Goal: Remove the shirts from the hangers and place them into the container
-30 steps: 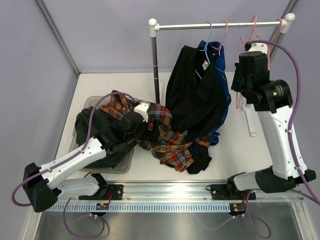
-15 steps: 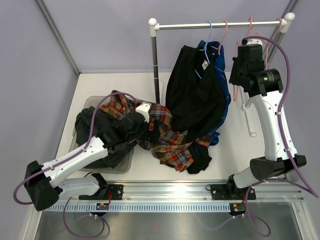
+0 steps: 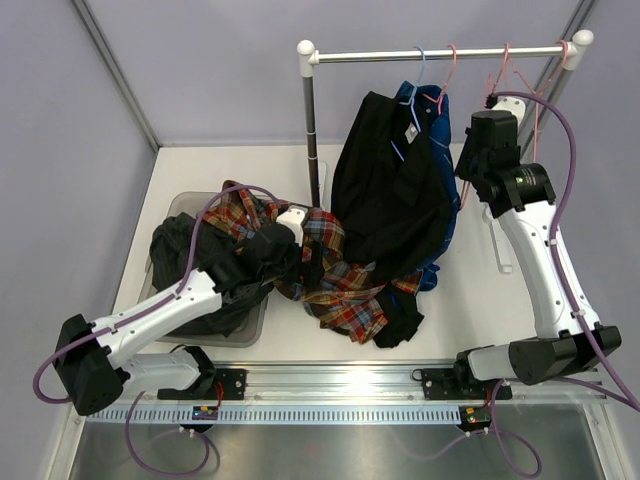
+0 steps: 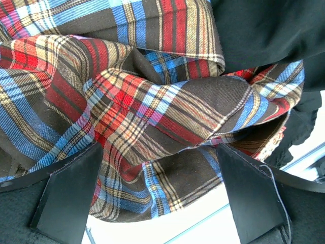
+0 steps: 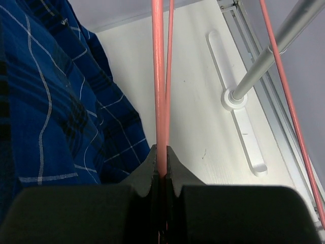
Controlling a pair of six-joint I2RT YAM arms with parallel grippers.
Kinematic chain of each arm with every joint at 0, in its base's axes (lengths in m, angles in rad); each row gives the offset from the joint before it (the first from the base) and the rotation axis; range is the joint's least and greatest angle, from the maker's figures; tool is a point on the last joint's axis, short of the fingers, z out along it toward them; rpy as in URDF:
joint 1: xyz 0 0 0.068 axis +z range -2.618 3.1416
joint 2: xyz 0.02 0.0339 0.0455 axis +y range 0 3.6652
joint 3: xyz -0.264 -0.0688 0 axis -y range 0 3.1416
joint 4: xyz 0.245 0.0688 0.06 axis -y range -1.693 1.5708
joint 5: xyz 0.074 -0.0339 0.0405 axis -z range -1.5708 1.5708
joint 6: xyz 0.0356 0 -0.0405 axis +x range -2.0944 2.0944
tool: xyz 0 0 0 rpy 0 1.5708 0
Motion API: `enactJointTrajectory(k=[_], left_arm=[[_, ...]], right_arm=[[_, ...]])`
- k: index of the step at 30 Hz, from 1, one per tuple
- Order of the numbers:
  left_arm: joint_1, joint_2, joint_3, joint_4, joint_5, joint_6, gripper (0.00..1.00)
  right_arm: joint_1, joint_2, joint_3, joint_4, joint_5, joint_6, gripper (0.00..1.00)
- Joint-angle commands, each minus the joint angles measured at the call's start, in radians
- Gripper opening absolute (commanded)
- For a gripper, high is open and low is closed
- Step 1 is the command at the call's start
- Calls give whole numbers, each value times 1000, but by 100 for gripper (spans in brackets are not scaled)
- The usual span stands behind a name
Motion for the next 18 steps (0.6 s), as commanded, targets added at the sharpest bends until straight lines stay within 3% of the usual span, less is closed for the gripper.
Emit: enactJointTrajectory(k=[1,5,7,8,10,11,12,13,18], left_arm=[[-4,2,41,37,27,-22,99],[-6,12,33,49,30,-36,99],[-6,19,33,46,19,-34,99],[-6,28,36,43,-1,-31,99],[-4,46,48,25,-13,-15,99],[-3,74,57,9,-28,-4,99],[-3,91,71,-7,-32,5,99],[-3,109,96,-39,-32,12,99],[0,199,85,-8,-18,18,99]], right_arm=[[-3,-27,-84,-19,32,38,0],[-4,-46,-122,1,24,43,5],[-4,-52,-142,2,18,43,18],[-4,-70,-147,2,8,43,48],[-3,-107,-171,22,-12,35,72],[-3,-150,-176,27,-41,35,89],[-1,-170,-173,22,-57,38,95],[0,-191,-165,13,-72,41,99],[40,-311,-54,-85,-154,43,100]])
